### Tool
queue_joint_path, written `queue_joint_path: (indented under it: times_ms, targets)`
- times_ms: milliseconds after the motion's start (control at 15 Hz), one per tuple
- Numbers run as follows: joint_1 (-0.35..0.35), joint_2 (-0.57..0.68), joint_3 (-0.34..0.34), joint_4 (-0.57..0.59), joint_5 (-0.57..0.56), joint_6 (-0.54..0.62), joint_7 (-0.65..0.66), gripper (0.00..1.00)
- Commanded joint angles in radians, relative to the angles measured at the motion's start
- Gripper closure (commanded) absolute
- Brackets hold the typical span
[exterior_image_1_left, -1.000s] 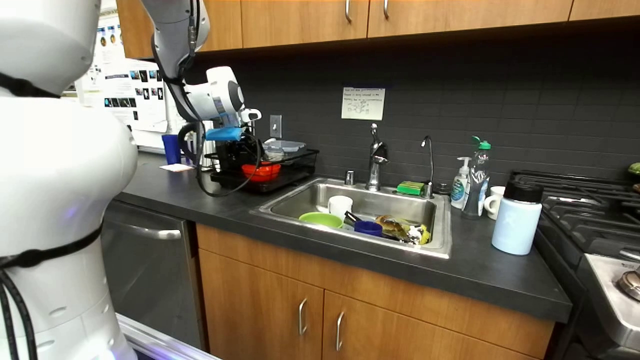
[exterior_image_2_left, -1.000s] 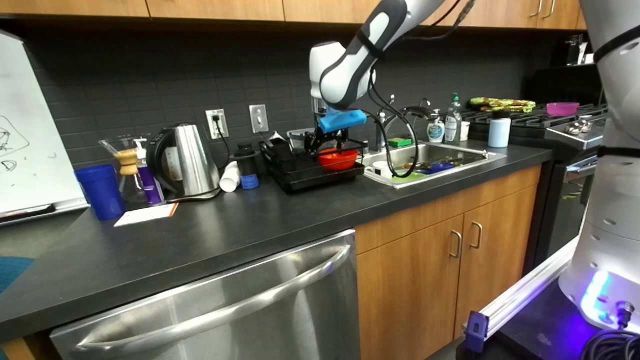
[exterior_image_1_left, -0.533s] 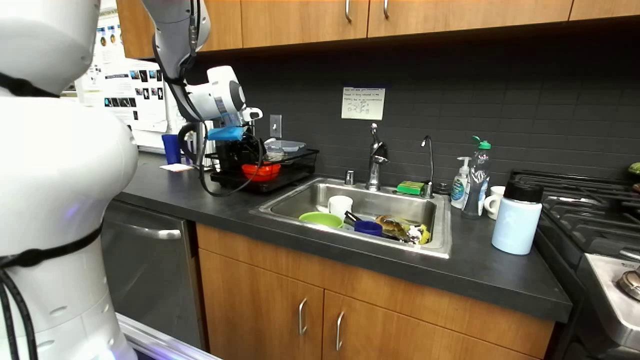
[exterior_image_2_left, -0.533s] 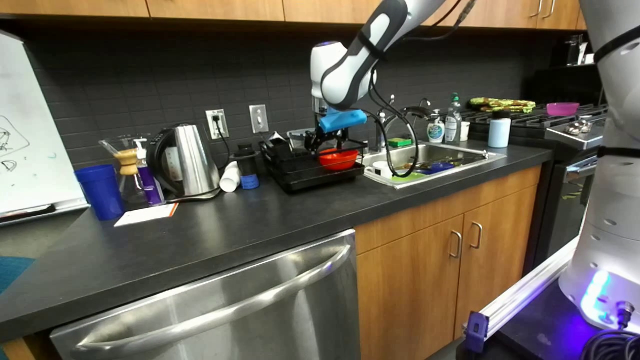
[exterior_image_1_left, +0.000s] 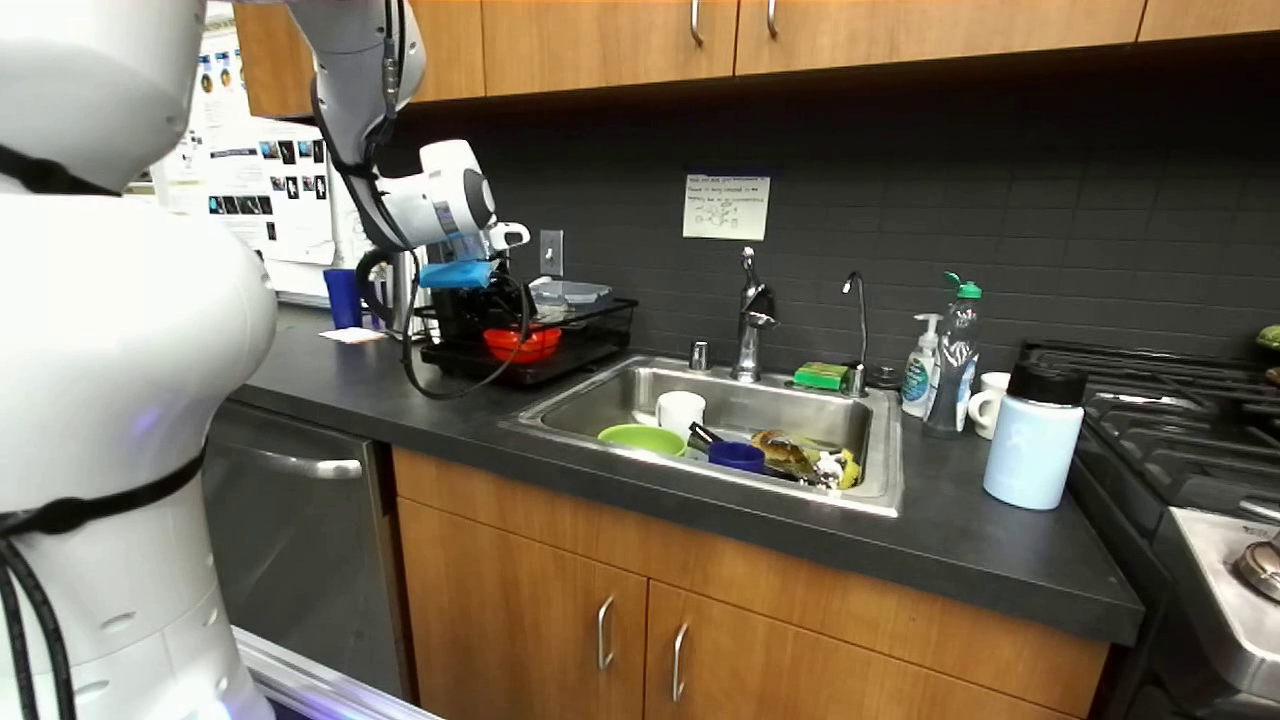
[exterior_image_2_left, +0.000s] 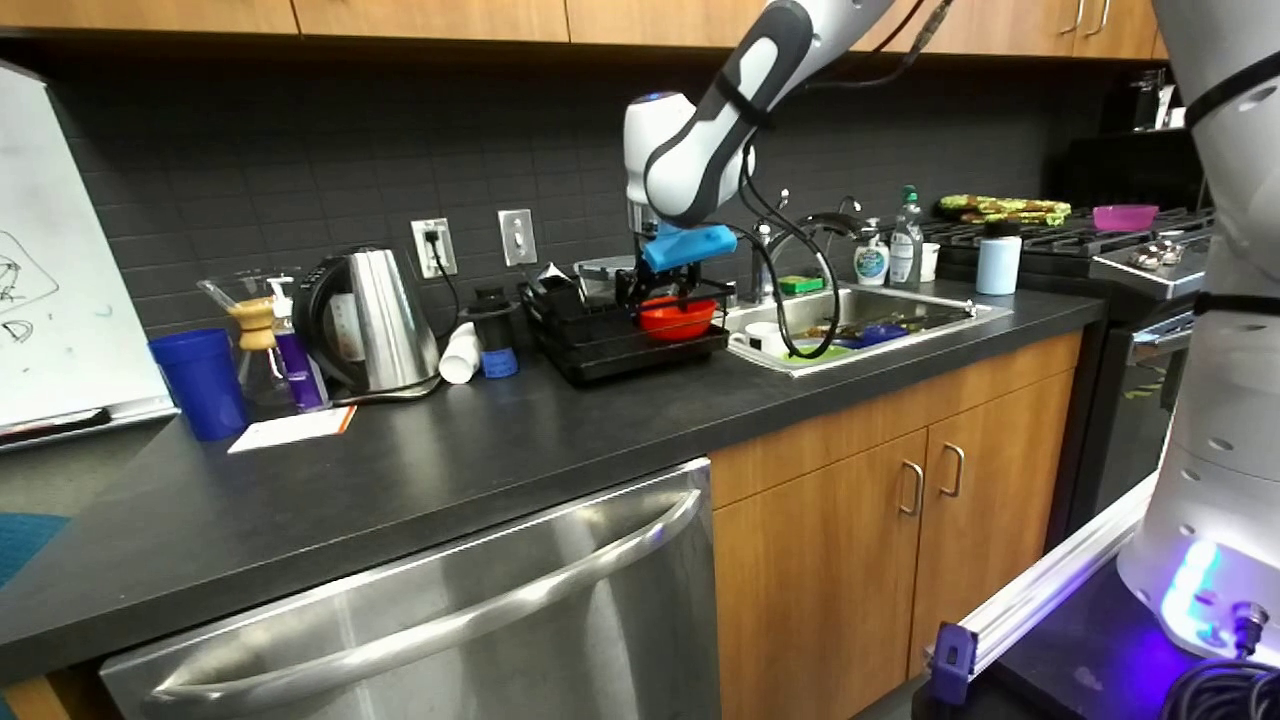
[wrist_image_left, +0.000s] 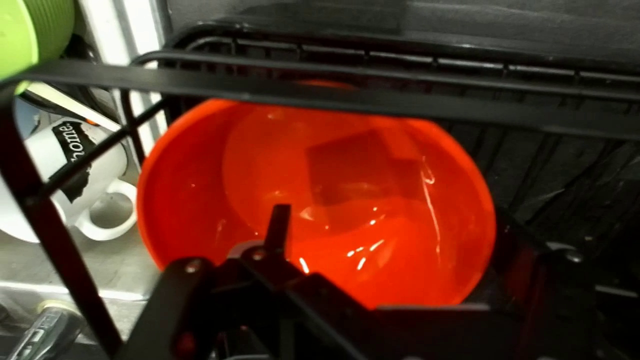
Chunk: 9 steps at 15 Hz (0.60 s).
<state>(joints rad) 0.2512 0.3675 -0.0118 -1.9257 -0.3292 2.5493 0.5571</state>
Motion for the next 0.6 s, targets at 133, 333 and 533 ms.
queue_joint_path:
  times_ms: [133, 333, 533]
  targets:
    - [0.011, -0.001, -0.025, -0.006, -0.008, 0.016, -0.003, 0.41]
    - [0.016, 0.000, -0.027, -0.008, -0.008, 0.031, -0.003, 0.64]
    - [0.022, 0.000, -0.028, -0.013, -0.008, 0.042, -0.005, 0.87]
